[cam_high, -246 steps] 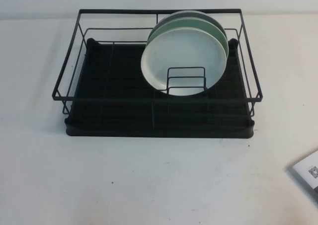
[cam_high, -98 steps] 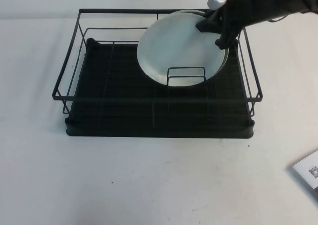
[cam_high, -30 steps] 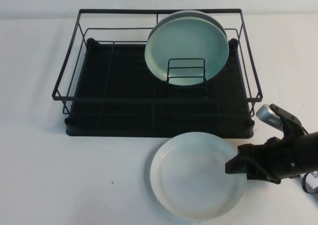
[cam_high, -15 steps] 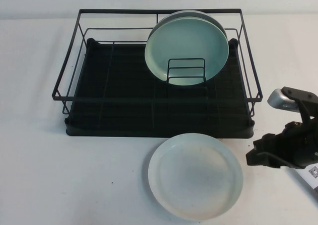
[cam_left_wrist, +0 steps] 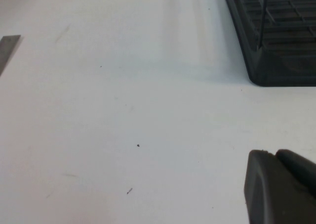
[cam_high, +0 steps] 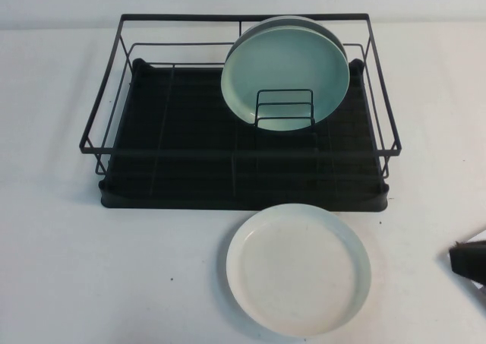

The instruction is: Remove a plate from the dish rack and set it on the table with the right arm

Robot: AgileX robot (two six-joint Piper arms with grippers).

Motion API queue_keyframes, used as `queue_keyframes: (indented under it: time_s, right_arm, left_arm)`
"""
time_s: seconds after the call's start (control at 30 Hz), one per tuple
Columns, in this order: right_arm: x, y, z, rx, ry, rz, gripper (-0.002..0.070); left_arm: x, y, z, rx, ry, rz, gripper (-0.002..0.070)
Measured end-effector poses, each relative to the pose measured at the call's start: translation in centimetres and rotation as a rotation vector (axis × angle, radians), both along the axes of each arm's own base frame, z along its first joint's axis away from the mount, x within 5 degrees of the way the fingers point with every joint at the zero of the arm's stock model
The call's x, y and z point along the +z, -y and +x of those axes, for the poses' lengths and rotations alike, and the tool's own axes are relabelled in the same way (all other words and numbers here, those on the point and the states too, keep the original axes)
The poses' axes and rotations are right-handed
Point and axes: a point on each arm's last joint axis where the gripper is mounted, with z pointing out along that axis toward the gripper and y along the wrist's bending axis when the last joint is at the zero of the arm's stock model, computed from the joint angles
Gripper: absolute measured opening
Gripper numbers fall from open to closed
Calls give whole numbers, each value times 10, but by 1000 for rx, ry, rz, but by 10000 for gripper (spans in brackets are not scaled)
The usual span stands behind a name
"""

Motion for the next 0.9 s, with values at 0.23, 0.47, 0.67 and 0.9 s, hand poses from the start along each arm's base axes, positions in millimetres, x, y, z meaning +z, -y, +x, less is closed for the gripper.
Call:
queue_keyframes:
  time_s: [0.23,0.47,0.67,0.9]
  right_arm:
    - [5,18,-53,70,121,-121,-17]
    - [-20,31,-57,-36,281,-183,-18]
    - [-64,53,-55,-328,495,-182,-18]
    - [-116,65,-67,-479,628,-180,-18]
  left_arm:
    - [0,0,0,0,0,0,-6]
    - [0,0,0,0,0,0,-6]
    - [0,0,0,0,0,0,-6]
    - [0,0,0,0,0,0,-6]
